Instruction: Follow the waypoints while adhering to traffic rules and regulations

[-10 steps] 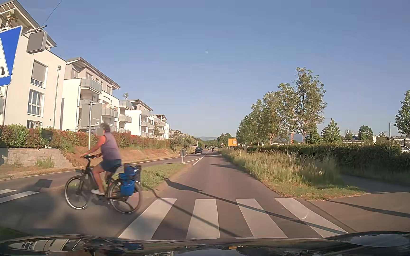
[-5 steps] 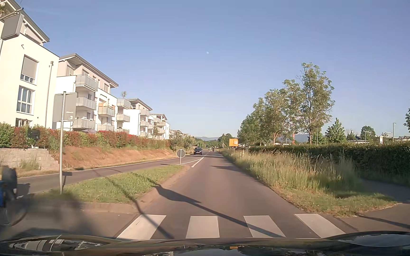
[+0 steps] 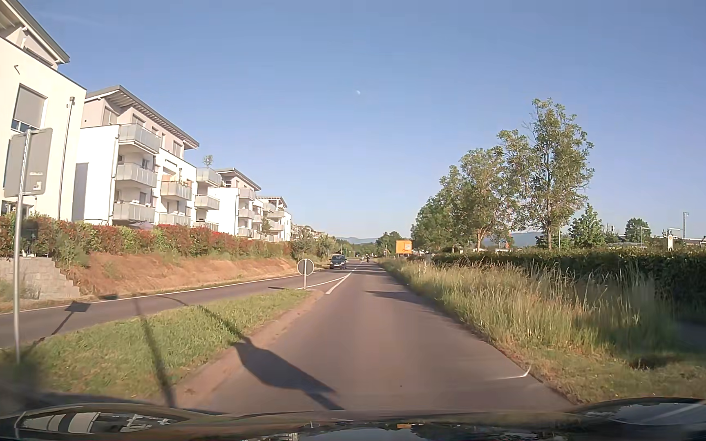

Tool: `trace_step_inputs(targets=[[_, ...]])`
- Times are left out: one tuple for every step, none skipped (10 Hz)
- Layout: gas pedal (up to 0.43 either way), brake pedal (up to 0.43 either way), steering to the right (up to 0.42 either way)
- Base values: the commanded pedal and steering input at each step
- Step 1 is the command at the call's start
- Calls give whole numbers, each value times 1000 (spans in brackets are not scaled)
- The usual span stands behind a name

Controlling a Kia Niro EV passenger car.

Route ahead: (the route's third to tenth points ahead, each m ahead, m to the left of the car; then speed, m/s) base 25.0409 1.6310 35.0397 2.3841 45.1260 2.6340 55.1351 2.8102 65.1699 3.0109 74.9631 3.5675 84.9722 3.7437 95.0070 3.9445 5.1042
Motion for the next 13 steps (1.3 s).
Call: trace_step_inputs(targets=[[280, 0, -5], [280, 0, -5], [280, 0, -5], [280, 0, -4], [280, 0, -4], [280, 0, -4], [280, 0, -4], [280, 0, -4], [280, 0, -4], [280, 0, -4], [280, 0, -4], [280, 0, -4], [280, 0, -4]])
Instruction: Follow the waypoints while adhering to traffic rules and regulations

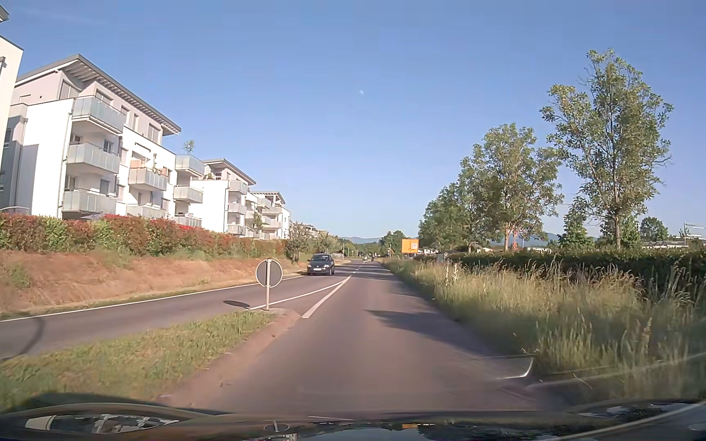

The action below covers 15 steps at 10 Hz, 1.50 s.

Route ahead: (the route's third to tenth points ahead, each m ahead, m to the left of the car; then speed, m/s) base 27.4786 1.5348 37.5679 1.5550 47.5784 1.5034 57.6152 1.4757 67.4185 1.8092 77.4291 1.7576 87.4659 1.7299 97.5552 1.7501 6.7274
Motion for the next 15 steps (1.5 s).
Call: trace_step_inputs(targets=[[280, 0, -4], [280, 0, -4], [268, 0, -4], [248, 0, -4], [248, 0, -4], [248, 0, -4], [248, 0, -3], [248, 0, -3], [228, 0, -2], [177, 0, -1], [169, 0, 0], [169, 0, 0], [169, 0, 0], [169, 0, 0], [169, 0, 0]])
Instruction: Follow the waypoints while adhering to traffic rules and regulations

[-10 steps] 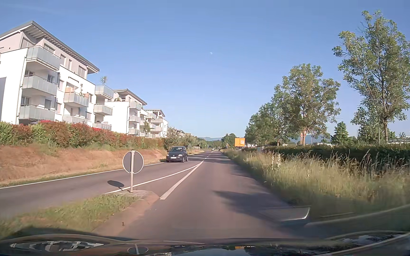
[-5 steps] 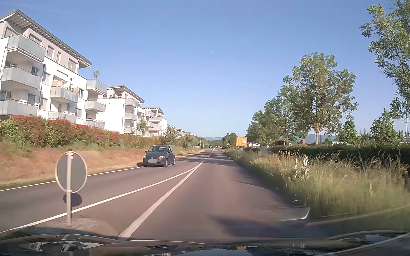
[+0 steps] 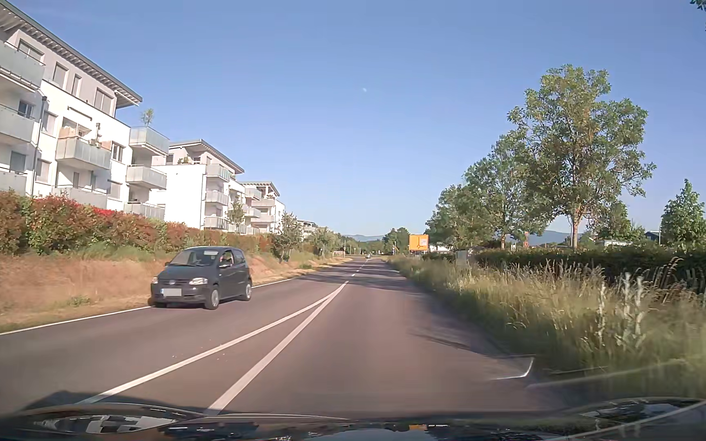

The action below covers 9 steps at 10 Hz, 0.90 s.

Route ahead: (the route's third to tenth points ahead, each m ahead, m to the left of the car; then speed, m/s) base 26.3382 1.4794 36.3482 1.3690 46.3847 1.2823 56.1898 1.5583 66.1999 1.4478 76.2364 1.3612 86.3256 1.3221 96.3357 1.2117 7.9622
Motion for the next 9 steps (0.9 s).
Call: trace_step_inputs(targets=[[118, 0, 2], [110, 0, 5], [110, 0, 5], [87, 0, 5], [79, 0, 6], [79, 0, 7], [79, 0, 8], [79, 0, 10], [79, 0, 12]])
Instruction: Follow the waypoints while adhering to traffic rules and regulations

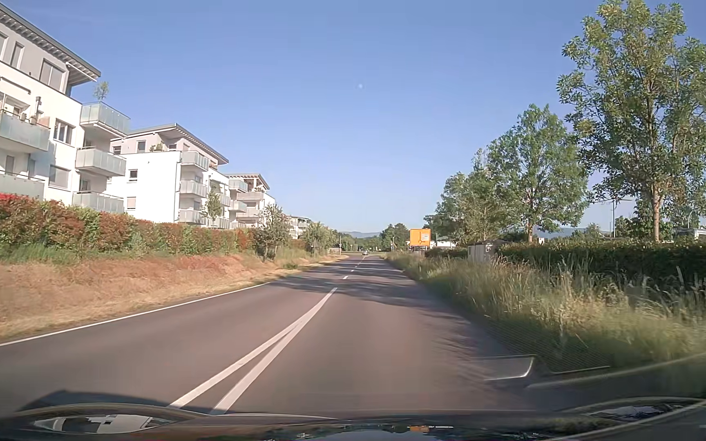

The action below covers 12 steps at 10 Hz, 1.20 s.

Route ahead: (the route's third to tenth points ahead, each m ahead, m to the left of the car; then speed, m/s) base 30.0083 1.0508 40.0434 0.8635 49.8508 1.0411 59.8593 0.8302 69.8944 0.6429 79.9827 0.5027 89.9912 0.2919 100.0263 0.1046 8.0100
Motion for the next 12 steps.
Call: trace_step_inputs(targets=[[79, 0, 14], [79, 0, 13], [79, 0, 12], [79, 0, 12], [79, 0, 11], [79, 0, 9], [79, 0, 7], [79, 0, 5], [79, 0, 4], [79, 0, 4], [79, 0, 4], [87, 0, 3]])
